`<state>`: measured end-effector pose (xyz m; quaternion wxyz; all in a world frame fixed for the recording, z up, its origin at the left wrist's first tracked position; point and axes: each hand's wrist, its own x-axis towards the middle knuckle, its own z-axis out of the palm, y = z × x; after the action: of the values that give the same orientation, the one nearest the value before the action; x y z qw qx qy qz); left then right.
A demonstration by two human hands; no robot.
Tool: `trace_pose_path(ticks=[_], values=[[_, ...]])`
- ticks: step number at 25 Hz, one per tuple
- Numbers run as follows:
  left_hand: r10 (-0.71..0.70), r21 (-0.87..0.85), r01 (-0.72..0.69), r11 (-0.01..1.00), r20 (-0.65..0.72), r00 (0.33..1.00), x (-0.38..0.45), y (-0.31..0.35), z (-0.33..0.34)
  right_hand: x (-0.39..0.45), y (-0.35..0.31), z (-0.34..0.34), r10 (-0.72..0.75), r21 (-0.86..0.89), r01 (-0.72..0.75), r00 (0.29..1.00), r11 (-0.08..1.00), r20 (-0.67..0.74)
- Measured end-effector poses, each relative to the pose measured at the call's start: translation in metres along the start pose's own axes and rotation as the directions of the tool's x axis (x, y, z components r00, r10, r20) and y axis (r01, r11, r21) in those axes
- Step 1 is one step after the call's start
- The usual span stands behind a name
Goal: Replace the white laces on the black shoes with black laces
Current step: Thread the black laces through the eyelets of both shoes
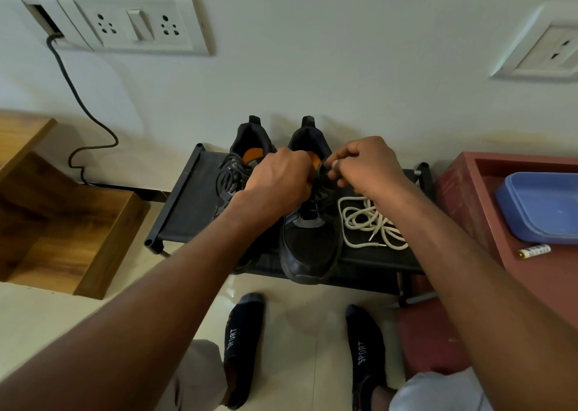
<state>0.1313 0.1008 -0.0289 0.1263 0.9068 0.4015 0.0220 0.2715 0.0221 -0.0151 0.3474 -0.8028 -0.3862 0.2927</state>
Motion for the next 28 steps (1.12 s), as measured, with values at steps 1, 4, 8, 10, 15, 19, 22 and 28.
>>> trace_pose_path(ticks=[1,4,8,10,15,19,22,28], values=[[0.006,-0.046,-0.005,0.999,0.028,1.0,0.001,-0.001,-0.001,0.0,0.0,-0.001,0.002,0.004,-0.002,1.0,1.0,0.001],[-0.067,-0.231,0.075,0.97,0.041,0.997,0.004,-0.009,0.0,0.001,0.001,-0.002,0.016,-0.008,-0.016,1.0,1.0,0.016],[-0.232,-0.47,0.266,0.842,0.129,0.964,0.005,-0.016,0.006,0.003,0.003,-0.001,0.01,-0.046,-0.008,0.999,0.999,0.046],[-0.267,-0.519,0.31,0.796,0.159,0.951,0.004,-0.014,0.007,0.004,0.004,0.0,0.01,-0.064,-0.007,0.998,0.998,0.056],[-0.227,-0.403,0.257,0.878,0.121,0.966,0.002,0.0,0.008,0.0,0.006,0.008,0.01,-0.23,0.028,0.987,0.973,0.162],[-0.277,-0.328,0.28,0.902,0.057,0.959,0.002,0.005,0.011,0.0,0.007,0.006,0.032,-0.219,0.004,0.986,0.976,0.161],[-0.287,-0.233,0.301,0.925,0.09,0.954,0.0,0.009,0.013,-0.001,0.006,0.005,0.062,-0.169,-0.038,0.988,0.985,0.141],[-0.233,-0.155,0.239,0.959,0.056,0.971,0.0,0.005,0.011,0.0,0.009,0.005,0.047,-0.164,-0.025,0.99,0.986,0.13]])
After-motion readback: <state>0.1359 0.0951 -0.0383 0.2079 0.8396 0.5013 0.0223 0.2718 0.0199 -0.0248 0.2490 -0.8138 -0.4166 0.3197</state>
